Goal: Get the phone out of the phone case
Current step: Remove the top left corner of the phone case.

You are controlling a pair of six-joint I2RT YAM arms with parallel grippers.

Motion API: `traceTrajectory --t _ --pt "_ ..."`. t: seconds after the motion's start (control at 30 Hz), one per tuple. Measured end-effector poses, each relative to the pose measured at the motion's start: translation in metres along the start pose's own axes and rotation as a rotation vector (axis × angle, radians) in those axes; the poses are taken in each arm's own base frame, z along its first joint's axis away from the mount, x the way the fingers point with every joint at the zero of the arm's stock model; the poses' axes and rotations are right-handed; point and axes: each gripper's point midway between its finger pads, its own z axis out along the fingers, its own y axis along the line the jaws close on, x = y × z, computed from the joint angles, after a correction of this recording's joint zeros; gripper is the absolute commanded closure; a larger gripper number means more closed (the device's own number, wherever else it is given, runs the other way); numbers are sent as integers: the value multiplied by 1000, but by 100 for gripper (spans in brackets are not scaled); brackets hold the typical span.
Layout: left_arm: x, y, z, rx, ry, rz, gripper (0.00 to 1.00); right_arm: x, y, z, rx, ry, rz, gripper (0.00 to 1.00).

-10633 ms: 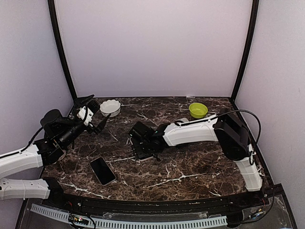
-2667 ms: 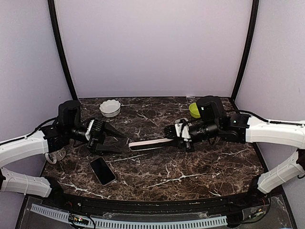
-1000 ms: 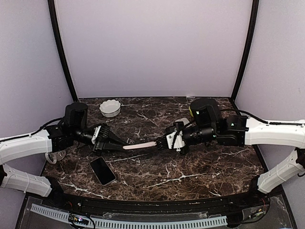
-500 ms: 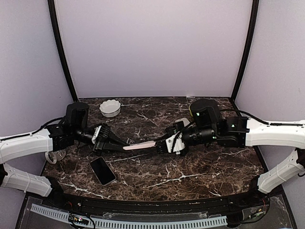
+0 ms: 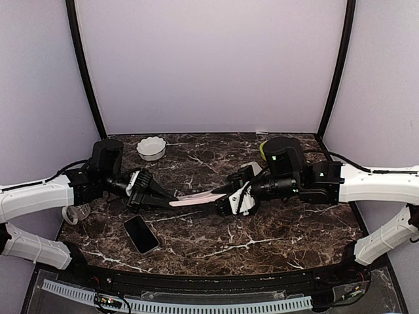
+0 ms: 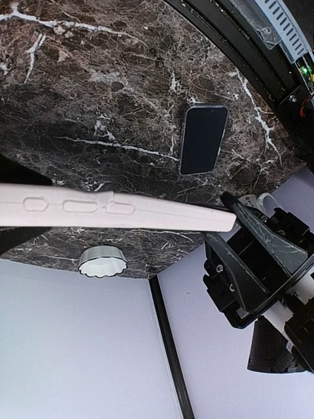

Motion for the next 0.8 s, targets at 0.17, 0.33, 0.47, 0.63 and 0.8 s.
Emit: traceTrajectory --t 0.17,0.33,0.47,0.63,0.8 --pt "2 -1 1 11 0 -15 89 0 0 0 1 6 -34 100" --pt "3 -2 2 32 2 -43 88 1 1 0 -1 11 -64 100" --pt "5 -3 2 42 4 -58 88 1 1 1 -2 15 -82 100" --pt "5 -4 2 48 8 -72 88 -1 2 1 0 19 -111 100" --pt "6 -6 2 59 7 -85 88 -2 4 2 3 27 -133 100"
